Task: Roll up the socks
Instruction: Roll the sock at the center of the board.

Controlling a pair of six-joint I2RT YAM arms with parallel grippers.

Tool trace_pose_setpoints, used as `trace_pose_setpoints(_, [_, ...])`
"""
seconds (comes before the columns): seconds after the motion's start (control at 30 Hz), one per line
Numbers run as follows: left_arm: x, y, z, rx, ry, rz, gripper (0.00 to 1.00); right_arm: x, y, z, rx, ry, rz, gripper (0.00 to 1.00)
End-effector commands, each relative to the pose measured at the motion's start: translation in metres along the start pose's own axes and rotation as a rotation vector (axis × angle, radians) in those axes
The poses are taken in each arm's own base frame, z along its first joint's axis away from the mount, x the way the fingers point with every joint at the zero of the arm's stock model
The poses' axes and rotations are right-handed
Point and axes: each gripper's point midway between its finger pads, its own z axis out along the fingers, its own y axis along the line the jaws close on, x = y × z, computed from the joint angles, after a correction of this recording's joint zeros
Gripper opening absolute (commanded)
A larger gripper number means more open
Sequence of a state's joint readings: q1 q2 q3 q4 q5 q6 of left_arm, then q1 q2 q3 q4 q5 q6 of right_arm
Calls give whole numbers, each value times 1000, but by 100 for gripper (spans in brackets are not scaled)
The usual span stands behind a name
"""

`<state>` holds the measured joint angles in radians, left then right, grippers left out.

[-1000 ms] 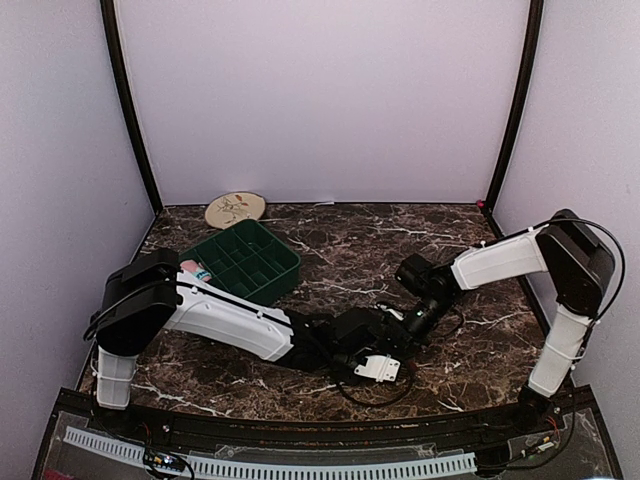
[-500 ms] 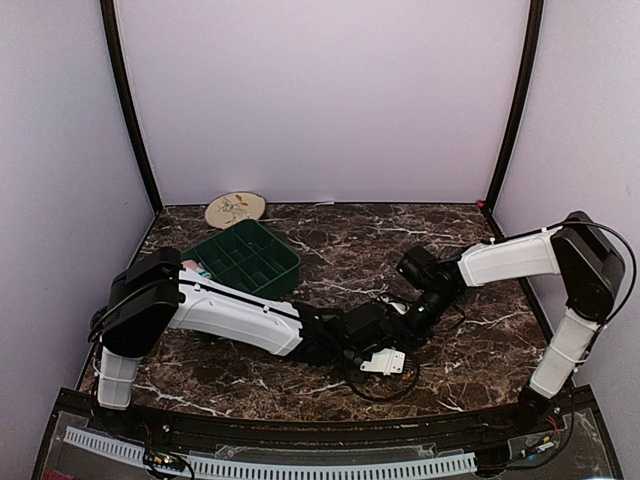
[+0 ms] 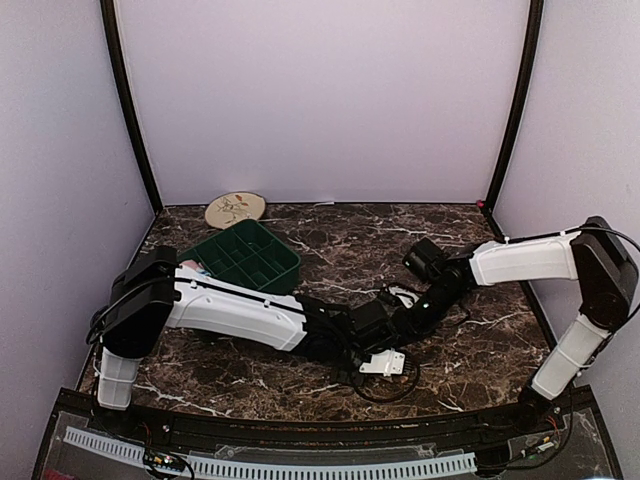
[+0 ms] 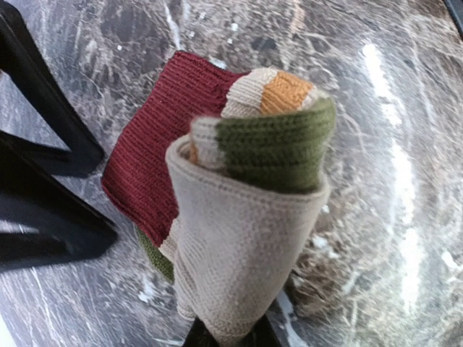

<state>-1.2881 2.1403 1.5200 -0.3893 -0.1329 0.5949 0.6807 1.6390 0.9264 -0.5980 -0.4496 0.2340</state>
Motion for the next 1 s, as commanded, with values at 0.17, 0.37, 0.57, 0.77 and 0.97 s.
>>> trace_pose_setpoints(0.17, [54,-68,3,301,218,-14,0,-19,-31,-24,219,-159,53,41])
trace_pose_setpoints(0.37, [55,-69,3,336,238,-47,0,-22,-61,-52,412,-296,171,40])
trace_pose_setpoints(0.57, [80,-63,10,351,306,-129,0,-23,-59,-84,454,-440,227,40])
trace_pose_setpoints(0.77, [124,-66,15,362,403,-203,0,-15,-44,-89,481,-465,179,40])
trace_pose_setpoints(0.97, [146,-60,6,322,426,-310,0,-9,-35,-91,482,-485,168,40])
